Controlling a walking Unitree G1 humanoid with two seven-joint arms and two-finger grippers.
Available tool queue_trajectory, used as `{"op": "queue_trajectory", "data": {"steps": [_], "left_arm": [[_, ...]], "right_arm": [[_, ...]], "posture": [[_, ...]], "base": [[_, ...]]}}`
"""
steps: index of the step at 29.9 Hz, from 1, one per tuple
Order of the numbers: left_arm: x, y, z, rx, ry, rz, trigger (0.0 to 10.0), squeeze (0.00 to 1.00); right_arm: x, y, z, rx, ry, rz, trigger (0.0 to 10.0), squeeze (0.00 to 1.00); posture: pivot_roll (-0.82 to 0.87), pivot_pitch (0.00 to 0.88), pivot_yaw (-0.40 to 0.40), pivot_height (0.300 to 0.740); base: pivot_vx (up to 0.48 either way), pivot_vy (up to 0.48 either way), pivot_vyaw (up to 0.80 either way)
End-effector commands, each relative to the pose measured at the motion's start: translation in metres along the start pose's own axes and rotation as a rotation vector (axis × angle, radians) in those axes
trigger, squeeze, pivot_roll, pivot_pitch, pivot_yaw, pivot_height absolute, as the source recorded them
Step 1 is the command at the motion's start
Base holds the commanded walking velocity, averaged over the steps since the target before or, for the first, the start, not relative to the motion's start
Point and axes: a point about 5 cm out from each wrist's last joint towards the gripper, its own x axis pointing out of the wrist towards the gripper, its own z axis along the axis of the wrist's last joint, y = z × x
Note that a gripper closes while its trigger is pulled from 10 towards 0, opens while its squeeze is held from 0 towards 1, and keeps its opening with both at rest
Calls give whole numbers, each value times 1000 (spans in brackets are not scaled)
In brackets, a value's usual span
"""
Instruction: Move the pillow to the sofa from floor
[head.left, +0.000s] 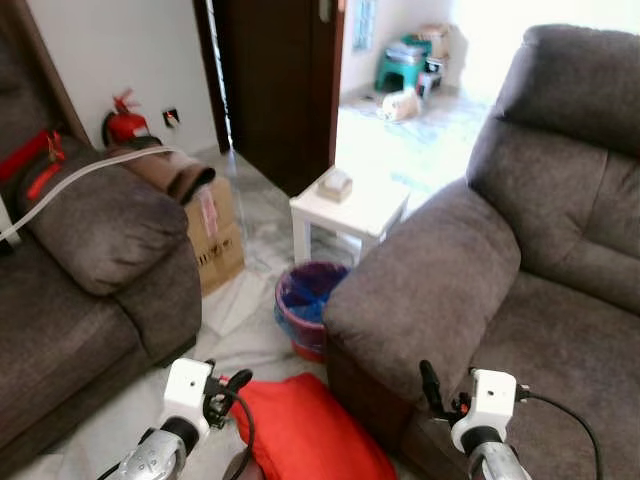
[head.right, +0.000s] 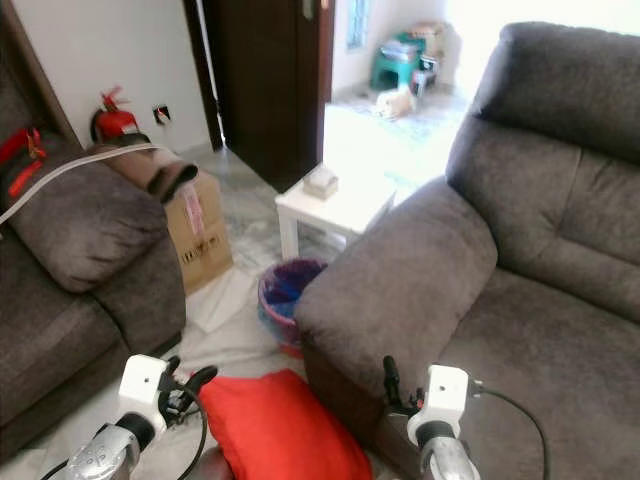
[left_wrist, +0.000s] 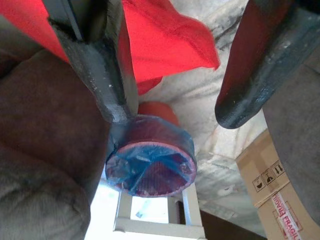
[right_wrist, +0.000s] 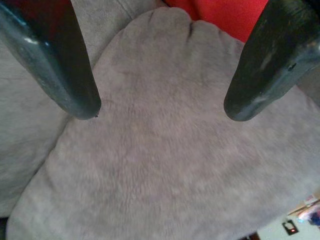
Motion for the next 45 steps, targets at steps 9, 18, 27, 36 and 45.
{"op": "queue_trajectory", "data": {"steps": [9,18,27,36,45], "left_arm": [[-13,2,-10,158,161,-300,10000,0],[-48,40,-6,400,373,-623,10000,1000],[-64,81,-2,771,555,-701,10000,1000],[-61,82,-11,1001,577,-716,10000,1000],[-42,95,-5,981,476,-415,10000,0]], "right_arm": [[-1,-2,0,1,-2,-8,10000,0],[0,-1,0,-1,6,9,10000,0],[2,-4,3,-9,7,18,10000,0],[2,-6,3,-19,17,28,10000,0],[3,-5,4,-21,17,33,10000,0]], "posture": [[30,93,36,607],[42,91,30,607],[47,96,15,607],[45,108,-3,607],[42,115,-9,607]], "base": [[0,0,0],[0,0,0],[0,0,0],[0,0,0],[0,0,0]]}}
